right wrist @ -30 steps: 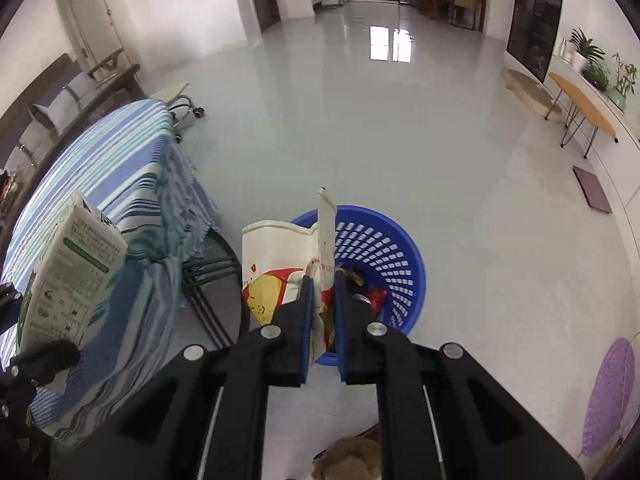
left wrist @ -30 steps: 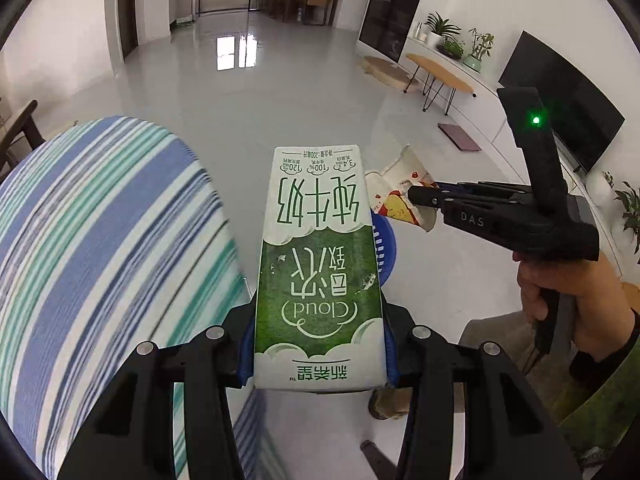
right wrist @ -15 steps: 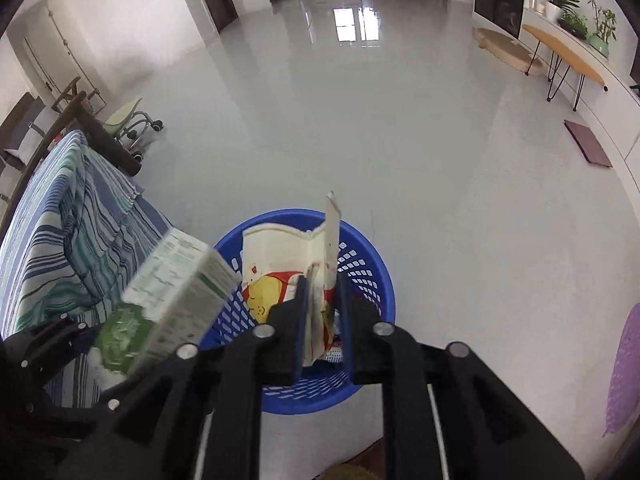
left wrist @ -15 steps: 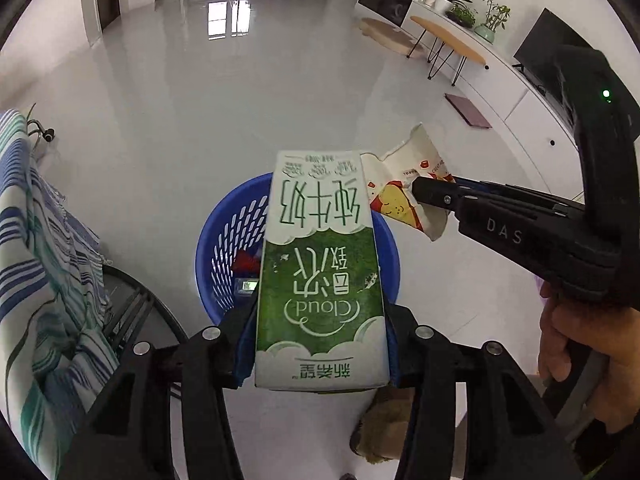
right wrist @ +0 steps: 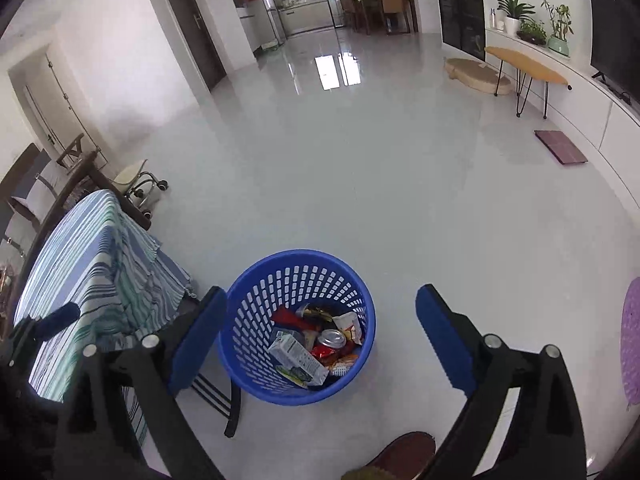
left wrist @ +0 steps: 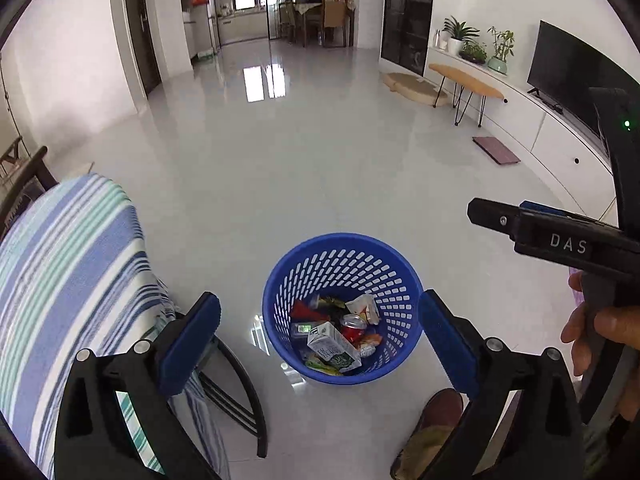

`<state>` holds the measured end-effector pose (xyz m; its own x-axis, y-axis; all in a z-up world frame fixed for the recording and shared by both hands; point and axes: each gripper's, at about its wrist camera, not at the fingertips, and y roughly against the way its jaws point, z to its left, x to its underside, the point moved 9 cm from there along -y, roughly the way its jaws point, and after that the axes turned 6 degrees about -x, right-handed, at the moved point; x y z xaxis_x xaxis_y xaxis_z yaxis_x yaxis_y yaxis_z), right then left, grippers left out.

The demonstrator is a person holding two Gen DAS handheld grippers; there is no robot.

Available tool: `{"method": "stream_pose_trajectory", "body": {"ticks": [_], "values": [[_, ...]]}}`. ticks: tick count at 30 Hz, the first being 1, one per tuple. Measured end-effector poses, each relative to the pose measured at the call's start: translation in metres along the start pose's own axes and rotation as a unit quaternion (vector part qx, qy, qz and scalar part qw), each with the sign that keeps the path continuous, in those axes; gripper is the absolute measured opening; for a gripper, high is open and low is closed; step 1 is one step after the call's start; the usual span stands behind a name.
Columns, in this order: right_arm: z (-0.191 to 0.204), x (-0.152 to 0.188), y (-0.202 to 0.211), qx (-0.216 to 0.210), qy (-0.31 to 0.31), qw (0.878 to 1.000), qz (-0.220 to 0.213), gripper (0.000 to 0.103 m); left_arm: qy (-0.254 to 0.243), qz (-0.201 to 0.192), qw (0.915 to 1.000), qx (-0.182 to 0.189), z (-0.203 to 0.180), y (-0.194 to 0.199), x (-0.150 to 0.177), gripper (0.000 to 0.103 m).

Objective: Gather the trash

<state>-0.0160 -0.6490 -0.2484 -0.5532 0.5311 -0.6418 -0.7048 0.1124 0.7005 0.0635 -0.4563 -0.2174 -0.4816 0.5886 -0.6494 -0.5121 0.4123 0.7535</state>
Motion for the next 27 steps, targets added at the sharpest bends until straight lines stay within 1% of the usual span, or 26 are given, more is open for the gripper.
{"method": "stream_pose_trajectory", "body": {"ticks": [1,3,4,6,8,9,10,11,13,14,16,18,21,23,27], "values": [[0.006,0.004,0.012,-0.004,0.009,1.000,-0.010,0.098,-0.007,-0.005,1.0000,0.000,-0.002,0.013,0.002,0.098],[0.017,0.012,0.044,-0.005,0.036,0.998,-0.042,0.098,-0.021,0.000,0.9998,-0.003,-0.004,0.032,0.008,0.098],[0.022,0.014,0.059,-0.008,0.046,0.997,-0.058,0.098,-0.020,0.000,0.9998,-0.006,-0.002,0.042,0.013,0.098],[0.028,0.017,0.085,-0.014,0.048,0.994,-0.094,0.098,-0.009,-0.015,0.9998,-0.005,-0.001,0.060,0.016,0.098],[0.030,0.018,0.094,-0.015,0.047,0.993,-0.104,0.098,-0.006,-0.036,0.9992,-0.013,0.000,0.076,0.016,0.098],[0.034,0.017,0.096,-0.026,0.048,0.993,-0.101,0.098,-0.010,-0.052,0.9983,-0.024,-0.001,0.084,0.015,0.098],[0.037,0.017,0.097,-0.031,0.047,0.994,-0.098,0.098,-0.013,-0.060,0.9975,-0.034,-0.001,0.089,0.014,0.098],[0.039,0.017,0.099,-0.029,0.045,0.994,-0.095,0.098,-0.011,-0.067,0.9968,-0.042,-0.001,0.093,0.014,0.098],[0.039,0.019,0.101,-0.015,0.053,0.995,-0.084,0.098,-0.002,-0.064,0.9967,-0.051,0.002,0.094,0.014,0.098],[0.039,0.022,0.100,-0.006,0.056,0.996,-0.075,0.098,0.004,-0.057,0.9970,-0.052,0.004,0.093,0.014,0.098],[0.037,0.029,0.094,0.006,0.056,0.997,-0.051,0.098,0.008,-0.031,0.9986,-0.042,0.008,0.086,0.019,0.098],[0.033,0.044,0.084,0.010,0.046,0.999,-0.013,0.098,0.013,-0.002,0.9994,-0.031,0.011,0.078,0.025,0.098],[0.029,0.062,0.072,0.010,0.036,0.999,0.029,0.098,0.023,0.019,0.9993,-0.023,0.016,0.068,0.031,0.098],[0.030,0.069,0.069,0.017,0.040,0.998,0.037,0.098,0.029,0.030,0.9990,-0.019,0.018,0.063,0.034,0.098],[0.031,0.072,0.068,0.019,0.048,0.998,0.036,0.098,0.024,0.042,0.9984,-0.029,0.019,0.056,0.037,0.098]]}}
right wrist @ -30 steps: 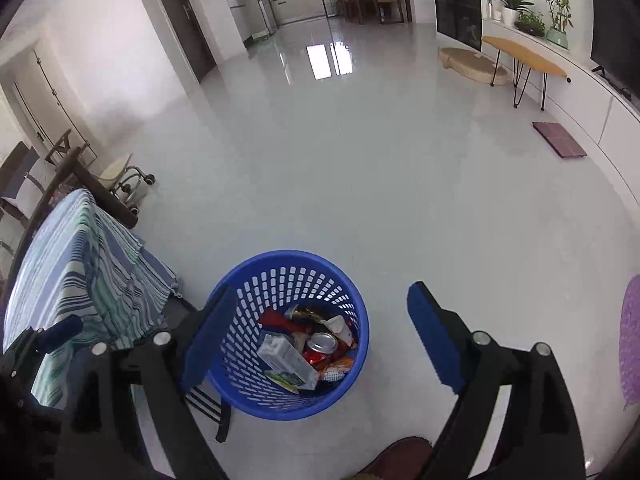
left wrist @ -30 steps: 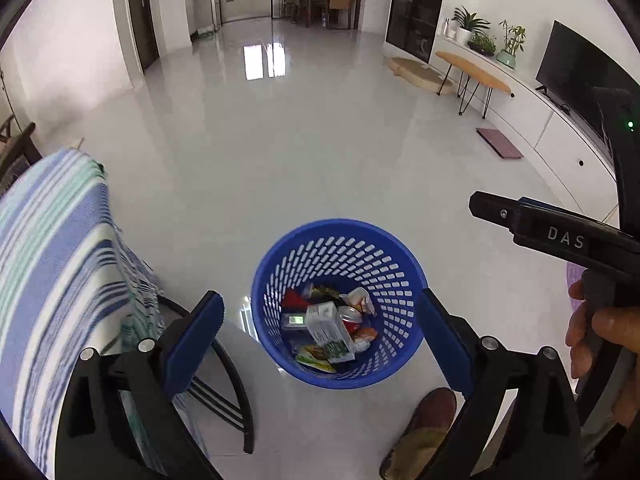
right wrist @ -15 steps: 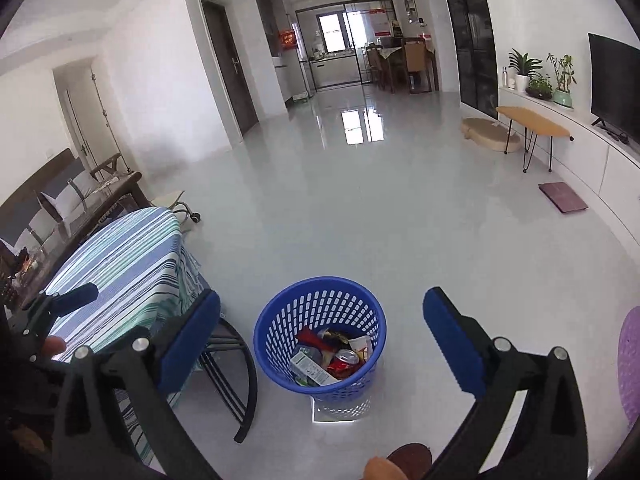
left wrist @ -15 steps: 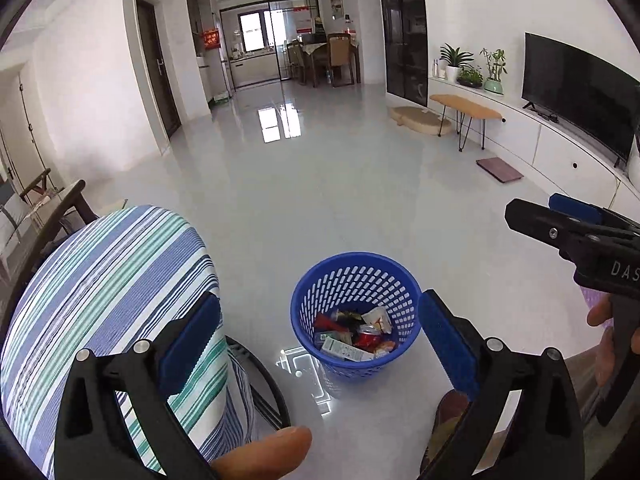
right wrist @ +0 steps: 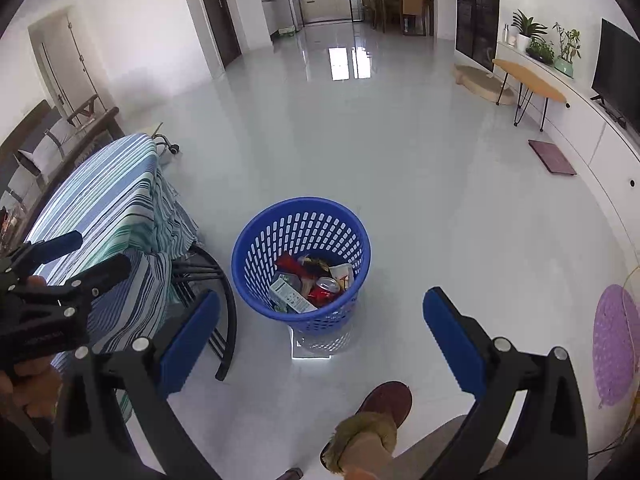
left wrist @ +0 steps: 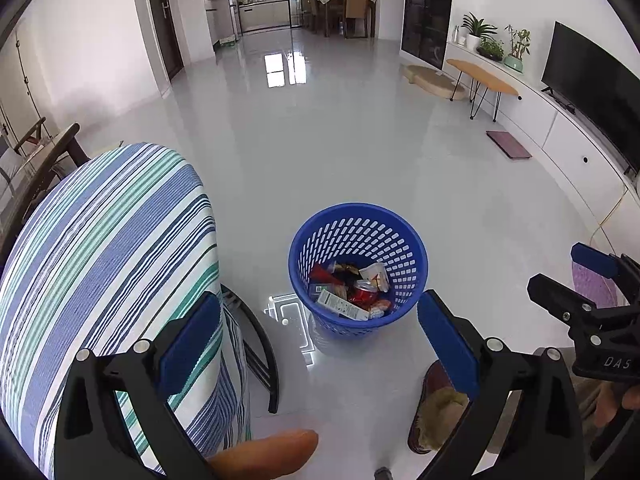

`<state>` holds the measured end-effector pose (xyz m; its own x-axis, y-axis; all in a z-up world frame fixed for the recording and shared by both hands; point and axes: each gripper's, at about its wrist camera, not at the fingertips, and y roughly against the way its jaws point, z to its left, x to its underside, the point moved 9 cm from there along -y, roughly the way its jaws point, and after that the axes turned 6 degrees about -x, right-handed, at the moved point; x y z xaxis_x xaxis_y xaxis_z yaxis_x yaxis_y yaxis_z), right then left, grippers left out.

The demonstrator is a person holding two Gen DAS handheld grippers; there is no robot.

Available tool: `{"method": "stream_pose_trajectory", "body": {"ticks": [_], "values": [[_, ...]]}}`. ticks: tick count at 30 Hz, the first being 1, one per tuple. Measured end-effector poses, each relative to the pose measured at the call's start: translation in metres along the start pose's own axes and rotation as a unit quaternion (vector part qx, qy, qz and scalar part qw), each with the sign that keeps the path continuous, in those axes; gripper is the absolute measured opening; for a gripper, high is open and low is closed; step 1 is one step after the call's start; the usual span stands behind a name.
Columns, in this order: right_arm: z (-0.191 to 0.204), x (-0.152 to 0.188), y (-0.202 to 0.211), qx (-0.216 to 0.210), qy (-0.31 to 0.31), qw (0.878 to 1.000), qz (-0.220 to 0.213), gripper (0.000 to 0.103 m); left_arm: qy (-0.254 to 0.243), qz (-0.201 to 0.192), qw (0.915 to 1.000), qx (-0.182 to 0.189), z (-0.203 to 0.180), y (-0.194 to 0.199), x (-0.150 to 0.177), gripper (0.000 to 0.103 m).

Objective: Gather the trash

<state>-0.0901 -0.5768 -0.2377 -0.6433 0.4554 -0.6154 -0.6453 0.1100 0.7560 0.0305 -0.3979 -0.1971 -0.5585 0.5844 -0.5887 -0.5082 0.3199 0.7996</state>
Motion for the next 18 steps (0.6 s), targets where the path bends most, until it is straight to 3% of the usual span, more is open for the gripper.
{"method": "stream_pose_trajectory", "body": {"ticks": [18], "values": [[0.011,0.001,-0.003,0.000,0.026,1.000,0.006,0.098,-0.002,0.020,0.9998,-0.009,-0.002,-0.012,0.007,0.098]]}}
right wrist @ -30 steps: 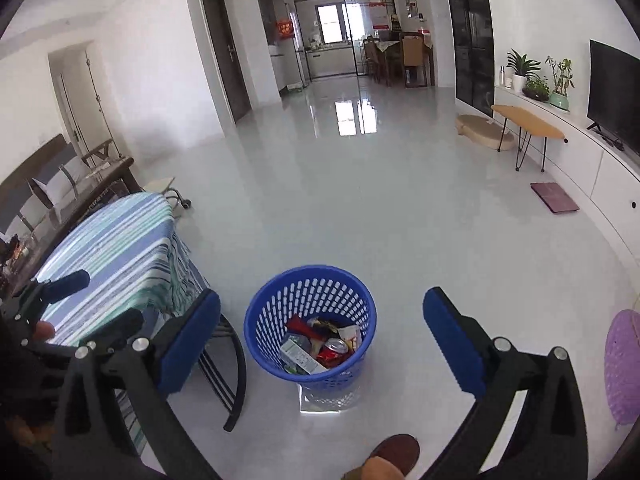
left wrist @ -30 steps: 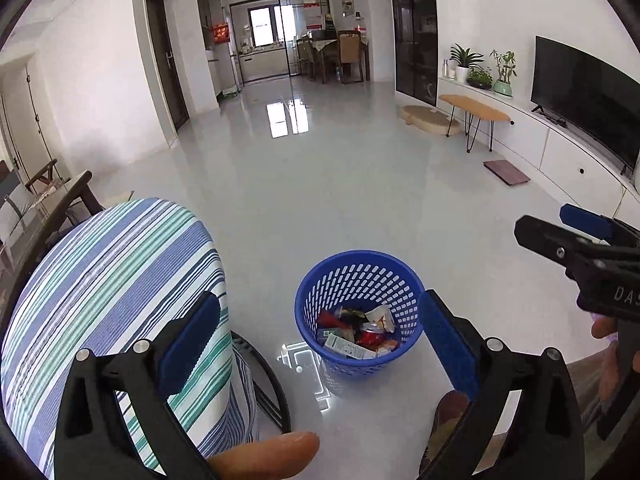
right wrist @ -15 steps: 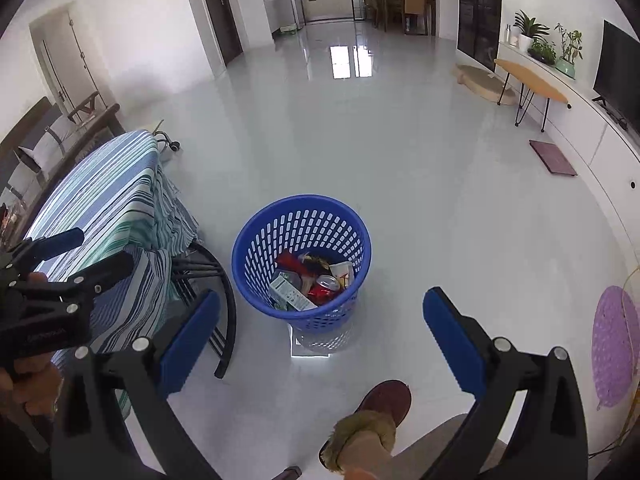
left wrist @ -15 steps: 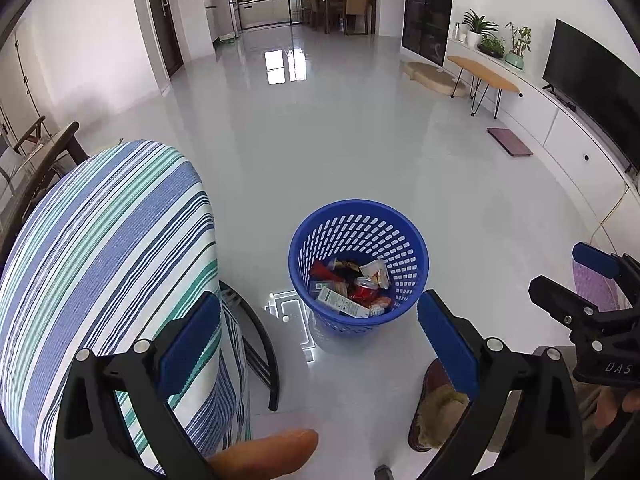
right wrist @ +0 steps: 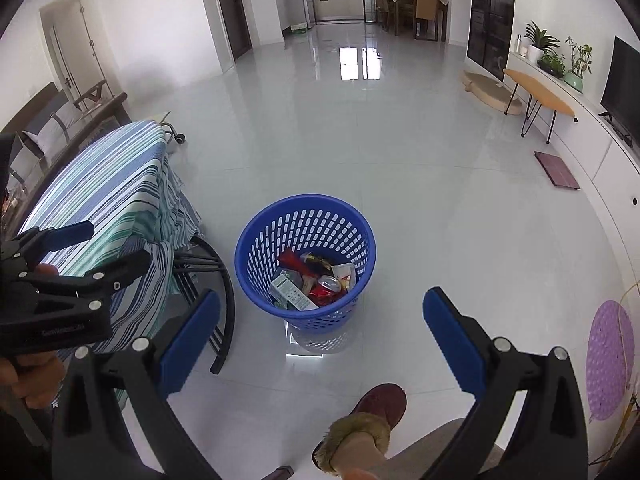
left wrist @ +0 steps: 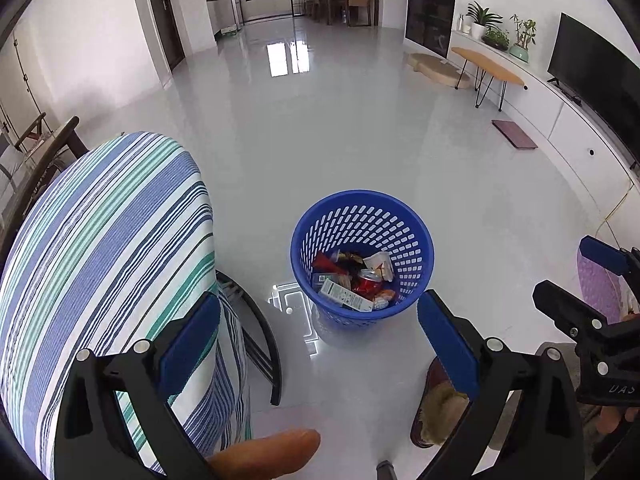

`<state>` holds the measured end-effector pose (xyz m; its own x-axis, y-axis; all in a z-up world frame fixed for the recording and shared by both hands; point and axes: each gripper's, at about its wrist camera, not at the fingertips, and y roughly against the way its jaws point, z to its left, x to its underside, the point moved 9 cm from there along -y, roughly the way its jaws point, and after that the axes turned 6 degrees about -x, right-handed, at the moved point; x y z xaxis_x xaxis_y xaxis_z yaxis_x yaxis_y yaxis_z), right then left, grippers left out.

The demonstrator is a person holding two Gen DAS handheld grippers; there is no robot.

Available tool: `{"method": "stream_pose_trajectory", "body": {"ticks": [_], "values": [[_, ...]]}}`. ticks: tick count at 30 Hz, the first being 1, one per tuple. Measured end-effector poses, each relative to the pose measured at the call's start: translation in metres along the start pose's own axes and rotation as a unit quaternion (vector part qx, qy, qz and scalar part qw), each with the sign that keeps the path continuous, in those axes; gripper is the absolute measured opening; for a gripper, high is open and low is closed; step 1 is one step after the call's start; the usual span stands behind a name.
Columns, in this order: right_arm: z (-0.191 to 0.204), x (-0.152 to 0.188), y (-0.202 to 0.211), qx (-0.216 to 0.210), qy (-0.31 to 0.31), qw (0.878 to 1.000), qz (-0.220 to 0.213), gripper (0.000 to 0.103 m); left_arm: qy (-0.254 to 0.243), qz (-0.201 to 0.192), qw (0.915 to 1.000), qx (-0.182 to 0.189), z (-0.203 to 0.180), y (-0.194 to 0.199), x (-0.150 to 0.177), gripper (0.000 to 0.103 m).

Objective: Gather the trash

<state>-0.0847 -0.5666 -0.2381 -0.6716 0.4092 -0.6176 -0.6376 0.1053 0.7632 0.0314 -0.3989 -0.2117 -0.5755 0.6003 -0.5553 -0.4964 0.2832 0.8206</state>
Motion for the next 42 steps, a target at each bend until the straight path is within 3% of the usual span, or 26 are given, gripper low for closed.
{"method": "stream_pose_trajectory", "body": {"ticks": [42], "values": [[-0.001,-0.003,-0.001,0.000,0.006,1.000,0.000,0.098,-0.008,0.004,1.0000,0.004,-0.006,-0.005,0.010,0.098]]}}
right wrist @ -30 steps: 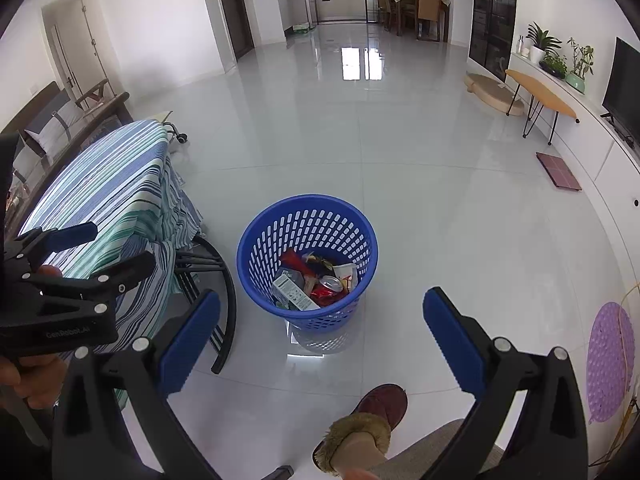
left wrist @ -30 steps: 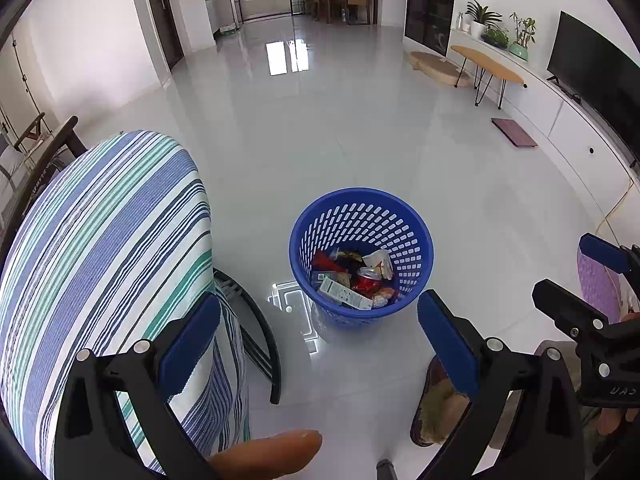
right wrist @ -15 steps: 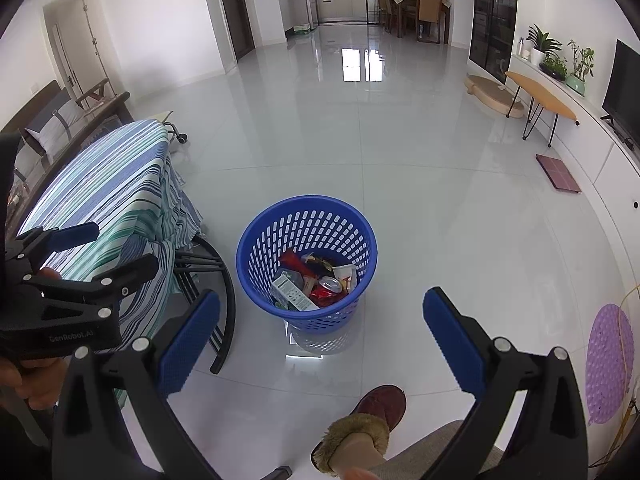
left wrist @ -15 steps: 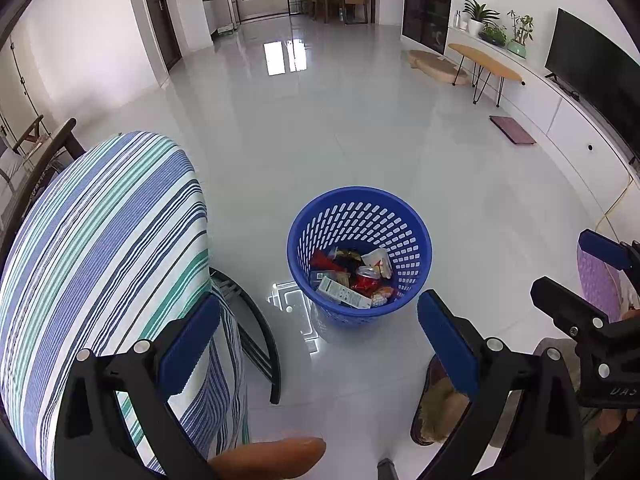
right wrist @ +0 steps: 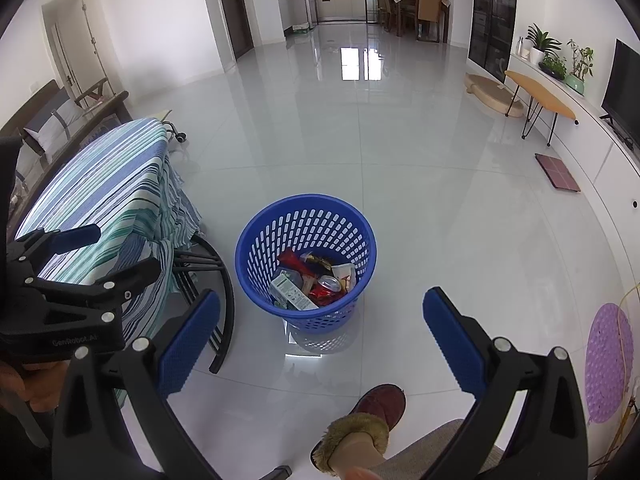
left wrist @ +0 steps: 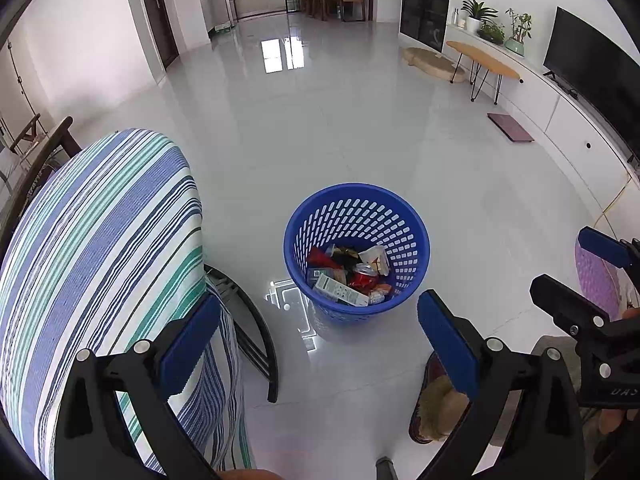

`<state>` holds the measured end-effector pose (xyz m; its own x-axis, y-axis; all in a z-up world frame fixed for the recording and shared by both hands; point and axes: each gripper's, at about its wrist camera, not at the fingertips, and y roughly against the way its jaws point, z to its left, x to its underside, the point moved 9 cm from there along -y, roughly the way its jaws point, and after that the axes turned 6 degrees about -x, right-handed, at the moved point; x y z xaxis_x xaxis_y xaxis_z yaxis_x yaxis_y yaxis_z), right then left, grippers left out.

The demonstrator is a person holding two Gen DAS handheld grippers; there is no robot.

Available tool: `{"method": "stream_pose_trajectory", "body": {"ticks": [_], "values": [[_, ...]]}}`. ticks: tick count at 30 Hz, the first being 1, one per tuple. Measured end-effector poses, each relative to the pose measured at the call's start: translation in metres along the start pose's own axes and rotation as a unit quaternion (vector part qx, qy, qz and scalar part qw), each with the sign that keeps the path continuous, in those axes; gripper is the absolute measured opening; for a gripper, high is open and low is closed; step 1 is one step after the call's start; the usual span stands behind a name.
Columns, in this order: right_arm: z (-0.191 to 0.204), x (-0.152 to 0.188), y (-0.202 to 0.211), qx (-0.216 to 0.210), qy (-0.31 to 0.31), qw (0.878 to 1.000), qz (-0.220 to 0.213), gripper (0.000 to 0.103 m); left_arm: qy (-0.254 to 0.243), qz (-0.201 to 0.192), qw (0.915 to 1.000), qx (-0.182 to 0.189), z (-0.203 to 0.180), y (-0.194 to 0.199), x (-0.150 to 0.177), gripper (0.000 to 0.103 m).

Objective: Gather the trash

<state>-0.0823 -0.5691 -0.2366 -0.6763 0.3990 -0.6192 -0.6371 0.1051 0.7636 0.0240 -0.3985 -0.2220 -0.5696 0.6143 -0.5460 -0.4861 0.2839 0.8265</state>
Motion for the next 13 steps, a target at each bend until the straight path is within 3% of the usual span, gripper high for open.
{"method": "stream_pose_trajectory", "body": {"ticks": [13], "values": [[-0.0041,0.0016,-0.0005,0.002,-0.006,1.000,0.000,0.098,-0.002,0.004,1.0000,0.001,0.0023,0.0015,0.0002,0.098]]}}
